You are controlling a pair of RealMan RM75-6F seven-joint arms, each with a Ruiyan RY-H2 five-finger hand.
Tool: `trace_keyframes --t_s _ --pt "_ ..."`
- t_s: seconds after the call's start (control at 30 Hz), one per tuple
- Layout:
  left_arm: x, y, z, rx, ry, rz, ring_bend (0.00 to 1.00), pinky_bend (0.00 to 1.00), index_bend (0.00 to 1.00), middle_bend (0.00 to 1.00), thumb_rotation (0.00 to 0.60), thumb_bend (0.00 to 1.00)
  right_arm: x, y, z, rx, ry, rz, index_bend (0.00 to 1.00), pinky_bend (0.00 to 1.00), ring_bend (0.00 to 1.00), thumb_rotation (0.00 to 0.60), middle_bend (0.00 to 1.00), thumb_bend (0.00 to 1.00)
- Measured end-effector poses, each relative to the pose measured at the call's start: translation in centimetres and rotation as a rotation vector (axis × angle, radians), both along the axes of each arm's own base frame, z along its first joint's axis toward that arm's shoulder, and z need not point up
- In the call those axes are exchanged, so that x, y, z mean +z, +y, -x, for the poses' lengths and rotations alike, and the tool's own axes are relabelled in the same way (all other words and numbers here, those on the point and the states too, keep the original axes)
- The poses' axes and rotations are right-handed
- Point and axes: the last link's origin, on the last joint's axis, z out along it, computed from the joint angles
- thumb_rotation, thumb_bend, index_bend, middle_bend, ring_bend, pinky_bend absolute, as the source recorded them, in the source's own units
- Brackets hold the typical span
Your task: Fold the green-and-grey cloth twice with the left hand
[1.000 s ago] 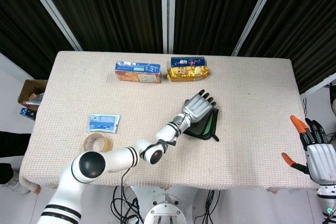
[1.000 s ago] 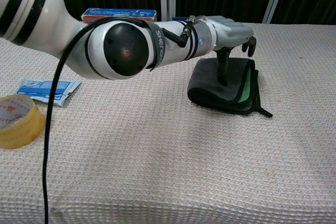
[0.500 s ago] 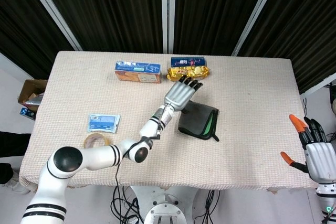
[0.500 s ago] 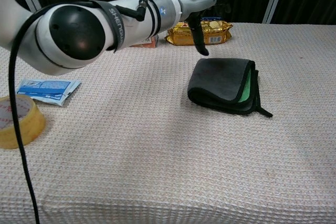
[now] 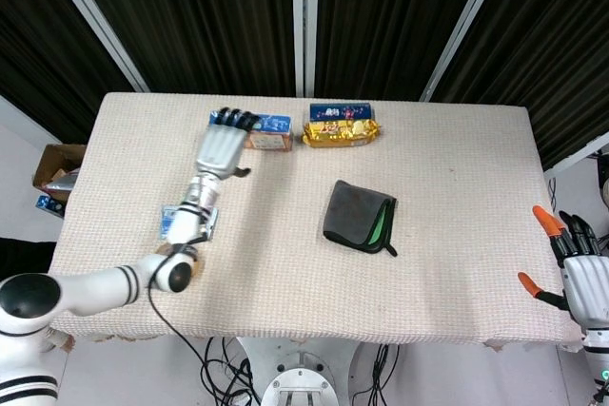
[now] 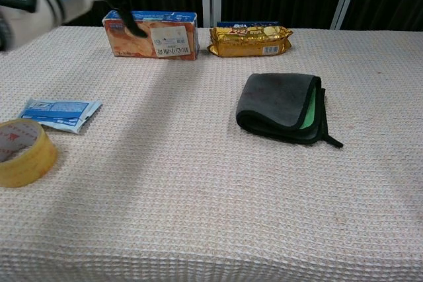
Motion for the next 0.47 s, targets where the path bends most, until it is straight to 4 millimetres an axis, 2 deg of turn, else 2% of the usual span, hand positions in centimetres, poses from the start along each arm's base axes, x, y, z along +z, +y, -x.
trace_keyframes --t_s 0.07,0.1,0.23,0.33,0.47 --pt "3.0 -1.2 3.2 0.028 0.005 -0.062 0.11 0.11 0.2 0.14 0.6 0.0 0.1 -0.1 0.2 -0.007 -0.006 0.001 0.04 0.0 0.0 0.6 0.14 0.14" --pt "4.9 -2.3 5.2 0.045 0.006 -0.099 0.11 0.11 0.2 0.14 0.6 0.0 0.2 -0.1 0.3 -0.009 -0.011 0.001 0.04 0.0 0.0 0.6 0.14 0.14" --pt "10.2 -6.9 10.9 0.08 -0.007 -0.174 0.11 0.11 0.2 0.14 0.6 0.0 0.1 -0.3 0.7 -0.023 -0.037 -0.01 0.04 0.0 0.0 0.6 0.14 0.15" --pt "12.5 -11.0 14.2 0.102 -0.013 -0.177 0.11 0.1 0.2 0.14 0.6 0.0 -0.2 -0.3 0.7 -0.024 -0.047 -0.022 0.04 0.0 0.0 0.6 0.14 0.15" --pt "13.5 -16.4 16.9 0.125 -0.017 -0.158 0.11 0.1 0.2 0.14 0.6 0.0 -1.1 0.0 0.3 -0.01 -0.065 -0.043 0.05 0.0 0.0 0.6 0.15 0.15"
